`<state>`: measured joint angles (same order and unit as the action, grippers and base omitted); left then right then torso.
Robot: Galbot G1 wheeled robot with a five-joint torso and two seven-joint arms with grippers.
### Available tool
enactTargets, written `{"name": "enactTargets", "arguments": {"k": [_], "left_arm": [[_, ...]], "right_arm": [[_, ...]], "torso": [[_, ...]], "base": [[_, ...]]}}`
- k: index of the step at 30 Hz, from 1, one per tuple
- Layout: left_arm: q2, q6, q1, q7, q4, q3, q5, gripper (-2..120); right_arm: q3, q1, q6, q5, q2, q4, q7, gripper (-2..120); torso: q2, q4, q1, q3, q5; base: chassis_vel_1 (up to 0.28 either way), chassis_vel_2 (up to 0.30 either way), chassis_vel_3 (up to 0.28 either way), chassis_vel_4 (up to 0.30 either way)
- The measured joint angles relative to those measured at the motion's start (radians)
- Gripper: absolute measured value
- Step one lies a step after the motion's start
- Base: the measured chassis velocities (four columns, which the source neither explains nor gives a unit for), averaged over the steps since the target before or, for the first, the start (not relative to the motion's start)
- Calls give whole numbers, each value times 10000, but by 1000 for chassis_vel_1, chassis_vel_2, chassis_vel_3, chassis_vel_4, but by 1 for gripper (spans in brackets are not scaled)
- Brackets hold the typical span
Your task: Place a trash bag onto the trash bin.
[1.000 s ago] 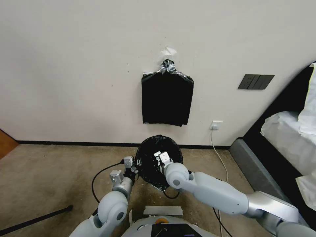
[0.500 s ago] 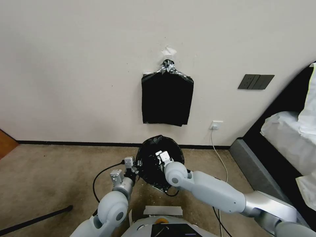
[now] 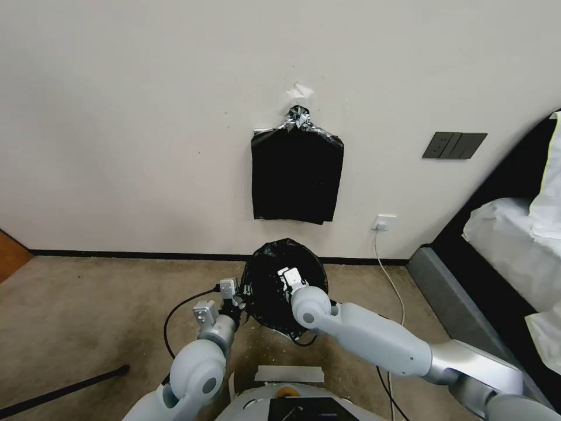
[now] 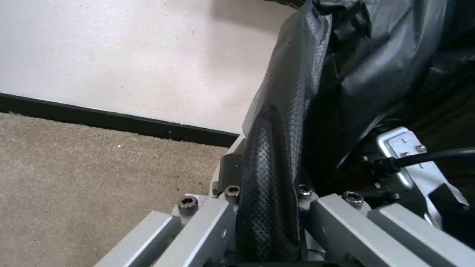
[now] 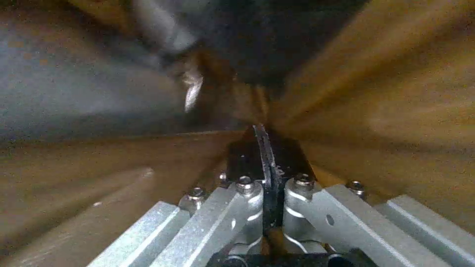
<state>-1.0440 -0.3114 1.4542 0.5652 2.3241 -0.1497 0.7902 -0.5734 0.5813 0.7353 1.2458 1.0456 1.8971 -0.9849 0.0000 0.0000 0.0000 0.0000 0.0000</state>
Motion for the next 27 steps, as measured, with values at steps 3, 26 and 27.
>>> {"name": "enactTargets", "arguments": {"k": [3,26,27], "left_arm": [[19,-2,3,0,8,12,10,1],[57,-68,94,11,136,30,253,1],[57,-68,94,11,136,30,253,1]], "right_arm": [[9,13,0,-18,-15,-38,4,0],[192,218,1,-136,43,-319,41,0],[192,218,1,-136,43,-319,41,0]], "torso": [[0,0,0,0,0],[0,0,0,0,0],[0,0,0,0,0]], "base": [[0,0,0,0],[0,0,0,0],[0,0,0,0]]}}
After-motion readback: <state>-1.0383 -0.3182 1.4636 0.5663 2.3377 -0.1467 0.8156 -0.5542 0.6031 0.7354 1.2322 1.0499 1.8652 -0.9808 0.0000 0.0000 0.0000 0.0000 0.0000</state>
